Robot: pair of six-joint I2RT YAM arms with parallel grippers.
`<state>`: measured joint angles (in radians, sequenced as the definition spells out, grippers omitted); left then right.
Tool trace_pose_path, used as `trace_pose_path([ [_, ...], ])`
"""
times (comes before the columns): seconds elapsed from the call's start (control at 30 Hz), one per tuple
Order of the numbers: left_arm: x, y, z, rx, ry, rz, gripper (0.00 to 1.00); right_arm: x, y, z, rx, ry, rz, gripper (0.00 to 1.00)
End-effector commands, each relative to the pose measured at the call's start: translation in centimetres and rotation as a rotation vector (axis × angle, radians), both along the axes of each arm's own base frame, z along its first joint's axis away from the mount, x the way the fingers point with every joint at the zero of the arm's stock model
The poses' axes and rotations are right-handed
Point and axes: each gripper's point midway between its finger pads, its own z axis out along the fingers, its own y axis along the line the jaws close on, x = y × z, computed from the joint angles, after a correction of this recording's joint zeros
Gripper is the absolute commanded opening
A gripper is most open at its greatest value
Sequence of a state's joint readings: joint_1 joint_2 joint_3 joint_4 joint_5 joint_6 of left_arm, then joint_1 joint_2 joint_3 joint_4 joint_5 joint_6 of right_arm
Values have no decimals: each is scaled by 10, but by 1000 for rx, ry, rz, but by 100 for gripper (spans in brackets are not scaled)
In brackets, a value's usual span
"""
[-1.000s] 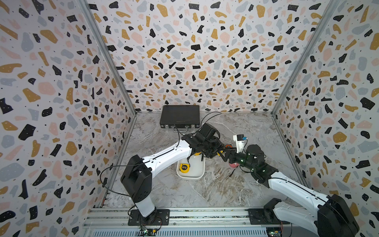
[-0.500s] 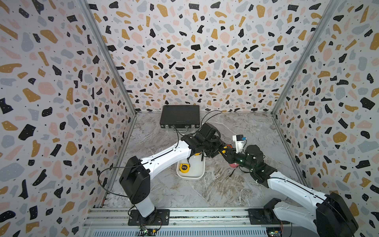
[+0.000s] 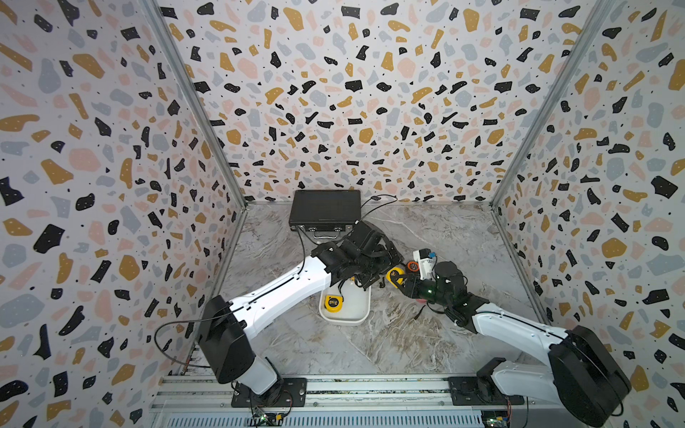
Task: Take the tape measure out of the storage box
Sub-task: Place the tape measure at the center of the board.
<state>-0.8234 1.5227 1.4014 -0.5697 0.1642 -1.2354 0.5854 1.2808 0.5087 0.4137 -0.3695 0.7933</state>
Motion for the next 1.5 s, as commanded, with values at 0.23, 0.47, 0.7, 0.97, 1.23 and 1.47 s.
trace_pose_path([
  [0.23,1,55,-12,164,-65,24,100,26,20,-35,50,176,-13,10],
  [0.47,0,71,-26,197,-50,28,100,36,17,-59,22,283,-37,11],
  [0.7,2,78,-33,215,-43,28,100,33,11,-77,-4,361,-53,14],
  [0.97,3,84,-42,252,-32,15,100,26,6,-85,-44,408,-51,32],
  [1.23,1,91,-51,305,-25,-8,100,14,-5,-85,-116,426,-51,61],
  [1.47,0,96,-65,377,-4,-56,100,5,-14,-78,-163,422,-47,73],
])
